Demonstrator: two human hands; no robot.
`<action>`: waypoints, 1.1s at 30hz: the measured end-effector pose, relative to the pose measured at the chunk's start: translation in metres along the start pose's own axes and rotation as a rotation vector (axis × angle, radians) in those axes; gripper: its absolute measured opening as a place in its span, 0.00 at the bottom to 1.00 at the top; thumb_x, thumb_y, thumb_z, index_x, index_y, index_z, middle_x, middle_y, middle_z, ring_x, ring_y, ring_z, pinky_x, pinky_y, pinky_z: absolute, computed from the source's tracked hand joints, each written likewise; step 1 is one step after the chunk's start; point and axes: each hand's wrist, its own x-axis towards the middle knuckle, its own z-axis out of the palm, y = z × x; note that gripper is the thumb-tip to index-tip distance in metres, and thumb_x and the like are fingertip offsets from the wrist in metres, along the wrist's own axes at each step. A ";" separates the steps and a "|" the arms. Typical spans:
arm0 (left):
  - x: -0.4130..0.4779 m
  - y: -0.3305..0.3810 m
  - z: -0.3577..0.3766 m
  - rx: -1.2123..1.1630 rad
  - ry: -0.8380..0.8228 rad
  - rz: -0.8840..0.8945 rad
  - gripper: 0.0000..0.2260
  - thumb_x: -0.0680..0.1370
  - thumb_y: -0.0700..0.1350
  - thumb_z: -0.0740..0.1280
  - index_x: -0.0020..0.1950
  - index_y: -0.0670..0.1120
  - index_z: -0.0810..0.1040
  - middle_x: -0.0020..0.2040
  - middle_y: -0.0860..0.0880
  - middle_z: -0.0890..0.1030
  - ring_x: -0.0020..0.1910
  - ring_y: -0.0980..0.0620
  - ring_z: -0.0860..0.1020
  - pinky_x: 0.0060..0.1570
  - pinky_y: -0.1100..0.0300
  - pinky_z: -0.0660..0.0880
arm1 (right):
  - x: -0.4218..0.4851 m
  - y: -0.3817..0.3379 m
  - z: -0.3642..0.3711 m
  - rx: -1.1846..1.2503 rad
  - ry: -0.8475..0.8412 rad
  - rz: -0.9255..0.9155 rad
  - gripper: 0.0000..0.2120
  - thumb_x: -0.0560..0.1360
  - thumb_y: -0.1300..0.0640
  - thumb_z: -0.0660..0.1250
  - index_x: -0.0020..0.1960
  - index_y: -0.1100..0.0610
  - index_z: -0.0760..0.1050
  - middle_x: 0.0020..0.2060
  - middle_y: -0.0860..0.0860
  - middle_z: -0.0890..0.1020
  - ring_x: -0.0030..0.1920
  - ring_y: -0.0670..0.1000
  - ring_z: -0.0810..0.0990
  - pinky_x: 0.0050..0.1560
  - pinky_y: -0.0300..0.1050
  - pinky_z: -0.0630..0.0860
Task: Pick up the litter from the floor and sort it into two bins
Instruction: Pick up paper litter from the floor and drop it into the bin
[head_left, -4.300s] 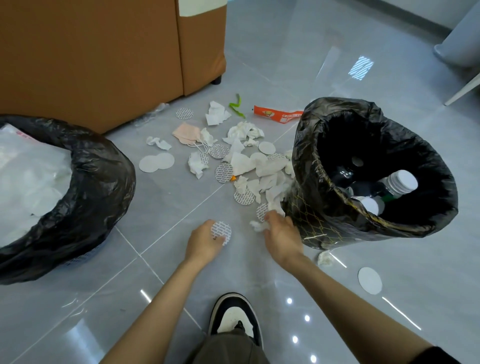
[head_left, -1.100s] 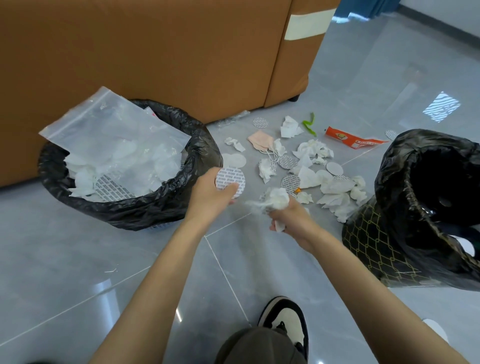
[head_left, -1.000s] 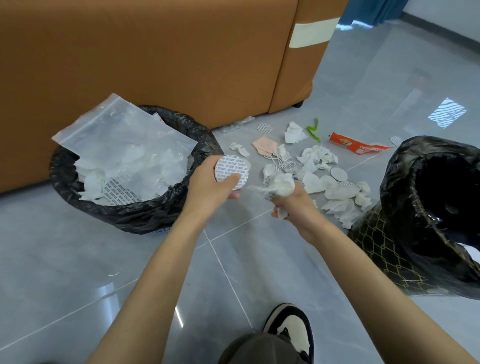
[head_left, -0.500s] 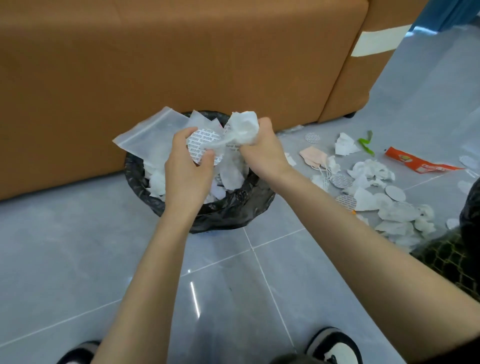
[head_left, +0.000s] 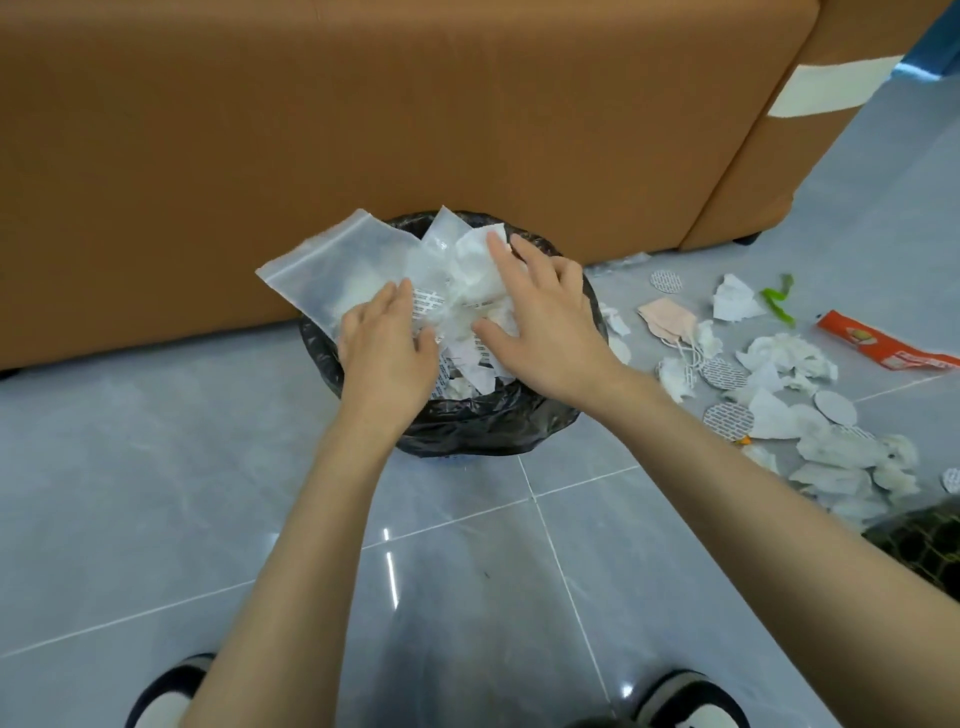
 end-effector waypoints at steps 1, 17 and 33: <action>0.001 0.000 0.000 0.024 -0.037 0.011 0.24 0.82 0.45 0.57 0.76 0.41 0.57 0.76 0.43 0.59 0.76 0.45 0.54 0.73 0.54 0.50 | -0.003 0.002 0.001 -0.033 -0.010 -0.038 0.30 0.80 0.47 0.57 0.77 0.50 0.48 0.77 0.49 0.52 0.72 0.57 0.51 0.72 0.57 0.57; 0.036 0.000 0.015 0.111 -0.484 -0.282 0.24 0.80 0.40 0.59 0.75 0.49 0.57 0.71 0.41 0.52 0.54 0.40 0.73 0.53 0.49 0.76 | 0.028 0.010 0.016 -0.321 -0.546 -0.090 0.27 0.81 0.64 0.49 0.78 0.56 0.48 0.77 0.50 0.51 0.77 0.56 0.50 0.75 0.53 0.53; 0.050 -0.008 0.000 0.133 -0.747 -0.240 0.29 0.77 0.46 0.64 0.74 0.49 0.55 0.65 0.42 0.70 0.55 0.45 0.71 0.52 0.52 0.71 | 0.032 0.003 0.017 -0.453 -0.664 -0.015 0.29 0.78 0.64 0.50 0.77 0.51 0.50 0.74 0.52 0.57 0.72 0.61 0.52 0.67 0.61 0.58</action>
